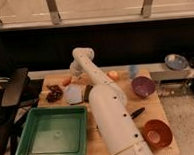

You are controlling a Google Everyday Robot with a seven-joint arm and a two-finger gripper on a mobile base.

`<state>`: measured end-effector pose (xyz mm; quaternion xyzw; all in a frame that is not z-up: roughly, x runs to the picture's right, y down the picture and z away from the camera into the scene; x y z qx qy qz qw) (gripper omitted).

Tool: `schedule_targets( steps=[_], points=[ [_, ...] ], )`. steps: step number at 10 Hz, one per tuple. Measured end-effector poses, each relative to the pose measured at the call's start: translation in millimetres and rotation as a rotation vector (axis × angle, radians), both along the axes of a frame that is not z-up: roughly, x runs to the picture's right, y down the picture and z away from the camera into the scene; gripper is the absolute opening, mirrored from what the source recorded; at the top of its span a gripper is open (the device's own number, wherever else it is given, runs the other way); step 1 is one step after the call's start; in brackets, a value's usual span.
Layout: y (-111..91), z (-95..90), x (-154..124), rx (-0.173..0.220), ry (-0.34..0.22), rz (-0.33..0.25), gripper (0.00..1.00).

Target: Place pepper in metal cup

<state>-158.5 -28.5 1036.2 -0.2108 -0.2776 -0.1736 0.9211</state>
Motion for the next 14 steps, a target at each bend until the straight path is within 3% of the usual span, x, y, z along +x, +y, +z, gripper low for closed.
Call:
schedule_targets(
  steps=[2,4,7,10,11,14],
  points=[
    [-17.2,-20.2,7.6,0.041,0.026,0.020,0.00],
    [-44.4,-57.7,12.6,0.084,0.048,0.035,0.00],
    [-61.6,-97.4,32.3,0.122,0.080,0.056,0.00],
    [-55.4,-118.9,72.9,0.096,0.113,0.072,0.00],
    [-46.1,-131.1,91.3,0.062,0.111,0.087,0.00],
    [-20.7,-167.6,116.0,0.020,0.114,0.108,0.00]
  ],
)
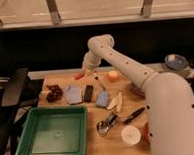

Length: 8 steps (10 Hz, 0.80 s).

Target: Place pepper in metal cup

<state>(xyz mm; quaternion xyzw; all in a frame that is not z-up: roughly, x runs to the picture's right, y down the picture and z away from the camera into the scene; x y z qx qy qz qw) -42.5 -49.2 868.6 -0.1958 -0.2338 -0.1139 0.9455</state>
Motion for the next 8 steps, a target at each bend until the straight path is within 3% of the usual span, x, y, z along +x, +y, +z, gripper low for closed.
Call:
schedule_targets(
  steps=[5,8],
  points=[
    [40.3,-50.4,24.3,-0.024,-0.028,0.017,0.00],
    [68.8,-78.5,40.3,-0.053,-0.015,0.049,0.00]
  ],
)
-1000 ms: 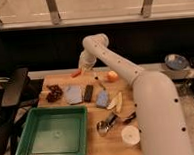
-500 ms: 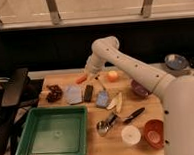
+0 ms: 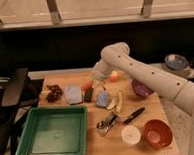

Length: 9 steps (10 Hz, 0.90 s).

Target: Place pepper in metal cup

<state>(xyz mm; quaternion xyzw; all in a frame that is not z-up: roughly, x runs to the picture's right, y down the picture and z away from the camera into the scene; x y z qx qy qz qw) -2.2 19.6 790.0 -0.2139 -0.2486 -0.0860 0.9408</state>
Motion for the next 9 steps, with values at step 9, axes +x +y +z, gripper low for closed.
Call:
schedule_targets(
  steps=[9],
  points=[
    [12.8,-11.5,5.6,-0.022,-0.018,0.008,0.00]
  ],
)
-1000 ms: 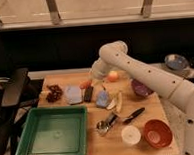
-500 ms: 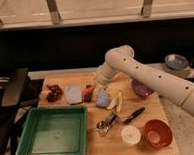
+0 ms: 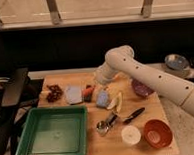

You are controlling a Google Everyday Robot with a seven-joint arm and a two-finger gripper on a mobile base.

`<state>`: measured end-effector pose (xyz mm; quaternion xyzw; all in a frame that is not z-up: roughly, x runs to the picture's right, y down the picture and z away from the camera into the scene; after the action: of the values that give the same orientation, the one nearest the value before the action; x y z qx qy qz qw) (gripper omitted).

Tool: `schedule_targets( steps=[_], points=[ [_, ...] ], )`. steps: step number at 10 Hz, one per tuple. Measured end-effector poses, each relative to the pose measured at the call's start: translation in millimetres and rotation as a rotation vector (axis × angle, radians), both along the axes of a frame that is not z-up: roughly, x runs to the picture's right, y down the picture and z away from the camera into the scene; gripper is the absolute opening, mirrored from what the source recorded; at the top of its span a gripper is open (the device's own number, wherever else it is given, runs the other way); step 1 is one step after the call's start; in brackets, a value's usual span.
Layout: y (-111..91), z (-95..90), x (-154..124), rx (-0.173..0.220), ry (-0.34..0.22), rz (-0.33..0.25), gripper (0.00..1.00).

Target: Place pepper in metal cup

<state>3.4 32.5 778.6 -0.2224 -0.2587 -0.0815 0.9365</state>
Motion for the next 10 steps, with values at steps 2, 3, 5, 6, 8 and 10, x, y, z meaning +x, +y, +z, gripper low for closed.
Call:
schedule_targets(
  steps=[2,3,5,6,8,10],
  points=[
    [7.8,-0.2,0.0,-0.004,0.003,-0.006,0.00],
    [13.9,-3.7,0.7,-0.003,0.006,-0.005,0.00],
    [41.1,-21.4,4.6,-0.005,0.014,0.003,0.00],
    [57.2,-33.1,4.7,-0.005,0.017,0.006,0.00],
    [93.8,-57.5,7.9,-0.009,0.031,0.015,0.00],
    [124.1,-66.1,9.5,-0.036,0.045,0.023,0.00]
  ],
)
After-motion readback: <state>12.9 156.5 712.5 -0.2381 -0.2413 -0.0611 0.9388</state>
